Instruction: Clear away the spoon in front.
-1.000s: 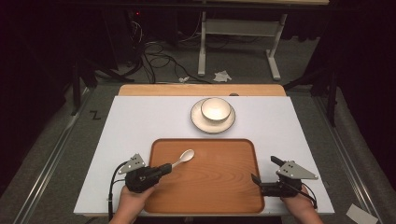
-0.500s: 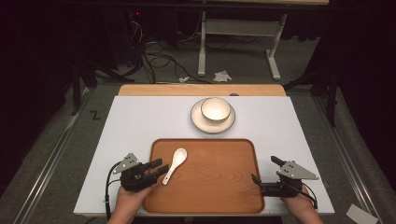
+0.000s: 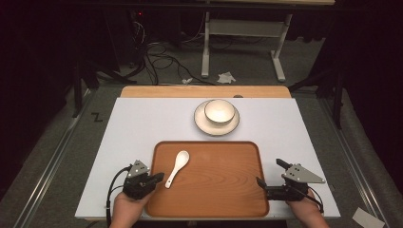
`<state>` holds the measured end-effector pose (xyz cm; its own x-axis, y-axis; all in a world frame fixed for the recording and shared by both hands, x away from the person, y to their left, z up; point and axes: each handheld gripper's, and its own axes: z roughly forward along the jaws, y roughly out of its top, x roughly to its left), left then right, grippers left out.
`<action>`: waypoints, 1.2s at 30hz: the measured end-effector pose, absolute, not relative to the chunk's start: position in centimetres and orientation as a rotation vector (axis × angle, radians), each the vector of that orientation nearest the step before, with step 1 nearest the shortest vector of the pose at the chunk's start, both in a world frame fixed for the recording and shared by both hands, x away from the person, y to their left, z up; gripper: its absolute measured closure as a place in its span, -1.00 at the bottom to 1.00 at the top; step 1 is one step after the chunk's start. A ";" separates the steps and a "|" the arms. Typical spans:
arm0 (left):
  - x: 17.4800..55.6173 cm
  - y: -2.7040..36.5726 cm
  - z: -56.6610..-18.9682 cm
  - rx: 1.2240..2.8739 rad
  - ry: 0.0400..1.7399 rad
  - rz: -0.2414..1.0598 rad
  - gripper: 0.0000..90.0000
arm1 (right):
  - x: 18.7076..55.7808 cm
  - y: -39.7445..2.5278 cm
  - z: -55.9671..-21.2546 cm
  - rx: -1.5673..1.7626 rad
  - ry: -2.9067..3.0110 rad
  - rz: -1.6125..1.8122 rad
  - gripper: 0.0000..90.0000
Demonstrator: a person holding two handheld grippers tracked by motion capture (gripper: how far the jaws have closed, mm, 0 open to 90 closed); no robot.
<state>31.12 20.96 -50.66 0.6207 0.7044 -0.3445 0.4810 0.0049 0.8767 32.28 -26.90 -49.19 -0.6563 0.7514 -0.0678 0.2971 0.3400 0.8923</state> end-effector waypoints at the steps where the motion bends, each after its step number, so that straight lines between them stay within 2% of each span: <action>1: 31.1 21.0 -50.6 1.644 1.004 0.238 1.00 | 32.3 -26.9 -49.2 0.917 2.135 1.275 -0.93; 7: 30.8 21.2 -50.5 1.671 1.056 0.292 1.00 | 32.2 -26.9 -49.1 0.920 2.132 1.276 -0.93; 10: 30.8 21.3 -51.0 1.797 1.120 0.264 1.00 | 32.2 -26.9 -49.1 0.916 2.128 1.280 -0.93; 12: 30.7 20.7 -51.3 1.897 1.137 0.295 1.00 | 32.2 -26.9 -49.1 0.919 2.127 1.280 -0.93; 18: 30.5 19.0 -51.4 2.038 1.152 0.329 1.00 | 32.1 -27.0 -49.0 0.914 2.125 1.282 -0.93; 36: 30.3 16.4 -51.4 2.124 1.037 0.266 1.00 | 32.0 -27.0 -49.1 0.911 2.129 1.279 -0.93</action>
<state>30.25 16.44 -51.37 0.6509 0.7481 -0.1291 0.5936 -0.3954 0.7009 32.01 -27.04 -49.05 -0.6569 0.7507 -0.0701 0.2905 0.3379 0.8952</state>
